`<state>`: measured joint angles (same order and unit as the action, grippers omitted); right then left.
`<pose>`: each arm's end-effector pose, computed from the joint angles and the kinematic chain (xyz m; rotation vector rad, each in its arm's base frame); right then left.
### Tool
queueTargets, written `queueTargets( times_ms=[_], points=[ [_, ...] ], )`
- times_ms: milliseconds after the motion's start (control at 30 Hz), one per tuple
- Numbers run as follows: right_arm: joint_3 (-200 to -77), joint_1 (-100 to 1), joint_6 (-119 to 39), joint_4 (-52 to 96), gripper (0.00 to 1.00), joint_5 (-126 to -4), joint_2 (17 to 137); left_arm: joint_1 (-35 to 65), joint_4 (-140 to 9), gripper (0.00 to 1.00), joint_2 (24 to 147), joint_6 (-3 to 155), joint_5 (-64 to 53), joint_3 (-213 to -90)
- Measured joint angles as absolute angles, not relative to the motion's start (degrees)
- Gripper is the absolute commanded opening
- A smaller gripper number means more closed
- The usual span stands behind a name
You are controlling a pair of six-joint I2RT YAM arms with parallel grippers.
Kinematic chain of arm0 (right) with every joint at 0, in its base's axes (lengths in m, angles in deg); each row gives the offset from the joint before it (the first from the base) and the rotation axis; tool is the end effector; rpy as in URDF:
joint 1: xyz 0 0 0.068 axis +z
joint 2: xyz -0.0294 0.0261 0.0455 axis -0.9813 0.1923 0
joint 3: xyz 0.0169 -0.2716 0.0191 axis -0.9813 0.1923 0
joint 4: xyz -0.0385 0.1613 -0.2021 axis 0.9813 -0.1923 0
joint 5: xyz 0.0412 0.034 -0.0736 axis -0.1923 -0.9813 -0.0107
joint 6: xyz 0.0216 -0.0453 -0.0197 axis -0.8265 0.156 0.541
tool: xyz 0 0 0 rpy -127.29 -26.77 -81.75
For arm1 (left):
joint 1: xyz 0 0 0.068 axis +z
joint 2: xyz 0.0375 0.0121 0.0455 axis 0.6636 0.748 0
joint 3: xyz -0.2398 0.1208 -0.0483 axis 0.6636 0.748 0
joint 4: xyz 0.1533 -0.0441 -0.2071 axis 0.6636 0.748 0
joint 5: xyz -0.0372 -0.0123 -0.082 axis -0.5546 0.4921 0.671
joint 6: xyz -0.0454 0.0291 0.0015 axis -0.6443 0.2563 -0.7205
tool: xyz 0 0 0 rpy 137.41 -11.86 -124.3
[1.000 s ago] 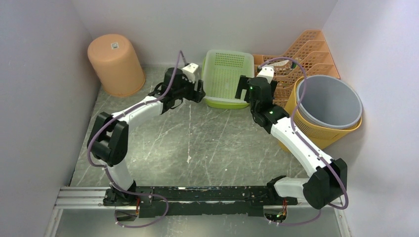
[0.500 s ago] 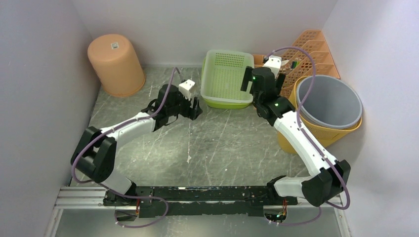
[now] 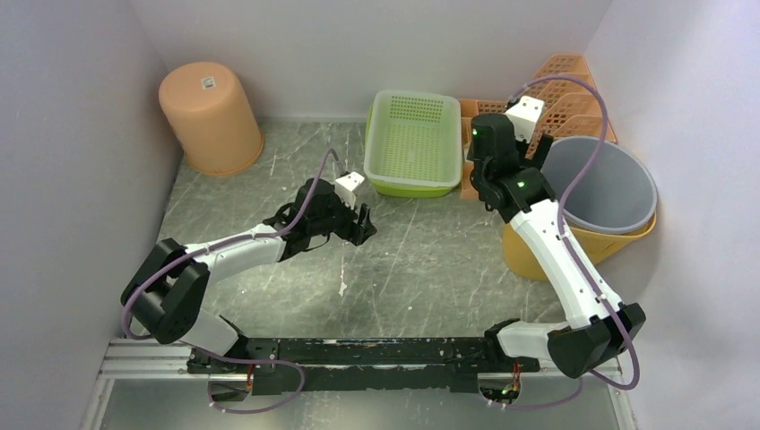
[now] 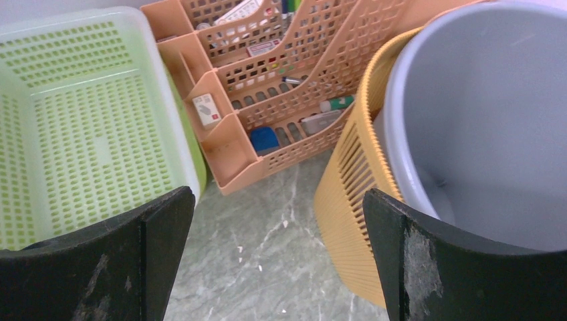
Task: Turn the large container upside down
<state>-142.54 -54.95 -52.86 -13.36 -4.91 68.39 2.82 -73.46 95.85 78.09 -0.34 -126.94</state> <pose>0.2495 0.0800 0.4094 0.4622 1.8322 -0.4265 0.2483 -0.2098 0.2232 0.6842 2.0121 -0.7484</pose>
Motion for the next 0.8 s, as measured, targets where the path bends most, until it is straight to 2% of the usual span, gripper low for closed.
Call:
queueTargets(
  times_ms=[367,567,800],
  points=[
    [-147.07,-61.59,-53.65,-18.30,0.99,-2.18,66.66,0.11,-77.11,0.80,94.58,76.26,-0.23,-121.76],
    [-144.68,-65.90,-54.39,-18.89,0.93,-3.21,65.37,-1.23,-78.54,0.80,94.78,75.69,0.16,-121.36],
    [-142.96,-70.68,-55.57,-18.57,0.92,-6.73,64.92,-2.36,-79.34,0.80,95.92,75.29,0.20,-121.25]
  ],
)
